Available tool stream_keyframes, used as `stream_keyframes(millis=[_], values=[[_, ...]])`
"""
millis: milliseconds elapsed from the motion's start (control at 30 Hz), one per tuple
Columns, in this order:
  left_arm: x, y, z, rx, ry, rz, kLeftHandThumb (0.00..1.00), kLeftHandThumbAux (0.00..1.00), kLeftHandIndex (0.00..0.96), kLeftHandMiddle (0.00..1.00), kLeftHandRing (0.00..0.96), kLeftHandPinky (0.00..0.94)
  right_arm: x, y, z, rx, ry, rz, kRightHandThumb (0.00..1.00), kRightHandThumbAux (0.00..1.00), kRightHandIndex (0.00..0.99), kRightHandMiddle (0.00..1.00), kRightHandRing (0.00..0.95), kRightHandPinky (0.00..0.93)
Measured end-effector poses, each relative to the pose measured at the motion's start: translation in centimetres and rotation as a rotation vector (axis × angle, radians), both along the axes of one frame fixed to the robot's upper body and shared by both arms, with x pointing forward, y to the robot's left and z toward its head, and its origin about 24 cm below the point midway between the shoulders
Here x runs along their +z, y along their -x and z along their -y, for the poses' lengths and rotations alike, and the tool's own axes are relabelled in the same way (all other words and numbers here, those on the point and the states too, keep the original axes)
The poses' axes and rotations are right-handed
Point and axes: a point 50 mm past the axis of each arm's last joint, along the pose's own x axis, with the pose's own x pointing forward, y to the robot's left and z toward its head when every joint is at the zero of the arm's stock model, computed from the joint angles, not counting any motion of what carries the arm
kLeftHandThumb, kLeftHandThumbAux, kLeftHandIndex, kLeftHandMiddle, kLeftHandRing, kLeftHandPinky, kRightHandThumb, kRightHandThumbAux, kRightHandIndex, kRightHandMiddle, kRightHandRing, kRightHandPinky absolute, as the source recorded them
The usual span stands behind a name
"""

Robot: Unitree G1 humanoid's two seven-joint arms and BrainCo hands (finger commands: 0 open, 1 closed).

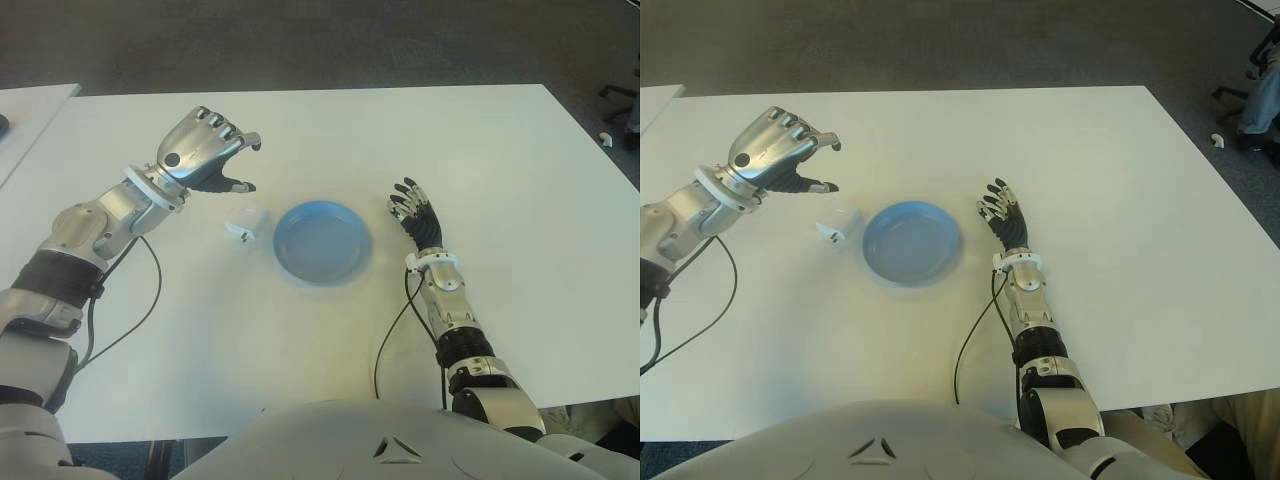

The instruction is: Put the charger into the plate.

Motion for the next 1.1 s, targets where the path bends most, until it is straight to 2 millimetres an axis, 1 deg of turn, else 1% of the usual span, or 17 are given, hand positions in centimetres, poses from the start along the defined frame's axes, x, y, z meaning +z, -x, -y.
stream_keyframes(millis=[300,367,433,467,500,533,567,600,633,700,767,900,967,1100], values=[[-1.3,0.2,0.1,-0.009,0.023,-0.054,0.747,0.693,0.444,0.83,0.83,0.808,0.0,0.2,-0.1,0.004,0.0,-0.004,0.011,0.722,0.025,0.166,0.186,0.205],[-1.4,0.2,0.0,-0.005,0.031,-0.066,0.744,0.693,0.444,0.816,0.811,0.779,0.0,0.2,-0.1,0.005,-0.001,-0.005,0.013,0.725,0.024,0.167,0.187,0.209],[-1.4,0.1,-0.2,0.002,0.045,-0.085,0.735,0.691,0.441,0.777,0.759,0.728,0.0,0.3,-0.1,0.008,-0.001,-0.005,0.016,0.727,0.023,0.167,0.188,0.212],[-1.4,0.1,-0.3,0.005,0.056,-0.101,0.679,0.594,0.363,0.59,0.575,0.568,0.0,0.3,-0.1,0.009,-0.001,-0.005,0.018,0.728,0.022,0.166,0.188,0.213],[-1.5,0.0,-0.4,0.01,0.065,-0.123,0.658,0.56,0.335,0.523,0.509,0.51,0.0,0.3,-0.1,0.011,-0.001,-0.006,0.019,0.728,0.022,0.166,0.188,0.214],[-1.6,0.0,-0.5,0.013,0.067,-0.148,0.608,0.489,0.251,0.358,0.342,0.355,0.0,0.3,-0.1,0.012,-0.001,-0.006,0.02,0.727,0.022,0.165,0.188,0.214],[-1.7,0.0,-0.6,0.018,0.065,-0.175,0.576,0.444,0.197,0.251,0.234,0.255,0.0,0.3,-0.1,0.013,-0.001,-0.006,0.021,0.727,0.021,0.165,0.188,0.214],[-1.8,-0.1,-0.7,0.022,0.06,-0.204,0.55,0.411,0.16,0.201,0.187,0.204,0.0,0.3,-0.1,0.013,0.0,-0.006,0.022,0.727,0.021,0.164,0.187,0.211],[-2.0,-0.1,-0.8,0.028,0.05,-0.234,0.503,0.33,0.102,0.128,0.12,0.13,0.0,0.3,0.0,0.014,0.0,-0.007,0.022,0.727,0.02,0.162,0.186,0.205],[-2.5,-0.3,-1.2,0.04,0.02,-0.298,0.441,0.258,0.042,0.052,0.049,0.053,0.0,0.3,0.0,0.015,0.001,-0.009,0.018,0.726,0.02,0.162,0.186,0.2],[-3.2,-0.5,-1.8,0.055,-0.005,-0.341,0.419,0.229,0.021,0.026,0.025,0.027,0.0,0.3,0.0,0.015,0.002,-0.01,0.014,0.726,0.02,0.162,0.186,0.198],[-4.5,-0.6,-2.9,0.087,-0.058,-0.404,0.404,0.178,0.005,0.006,0.006,0.007,0.1,0.3,0.0,0.015,0.004,-0.009,0.003,0.724,0.021,0.166,0.191,0.203],[-4.6,-0.6,-2.9,0.078,-0.073,-0.415,0.407,0.149,0.002,0.002,0.002,0.002,0.1,0.3,0.0,0.014,0.004,-0.009,0.003,0.729,0.023,0.172,0.196,0.21],[-4.9,-0.7,-2.9,0.054,-0.108,-0.434,0.411,0.124,0.0,0.0,0.0,0.0,0.1,0.3,0.1,0.012,0.006,-0.009,0.009,0.731,0.026,0.178,0.2,0.212]])
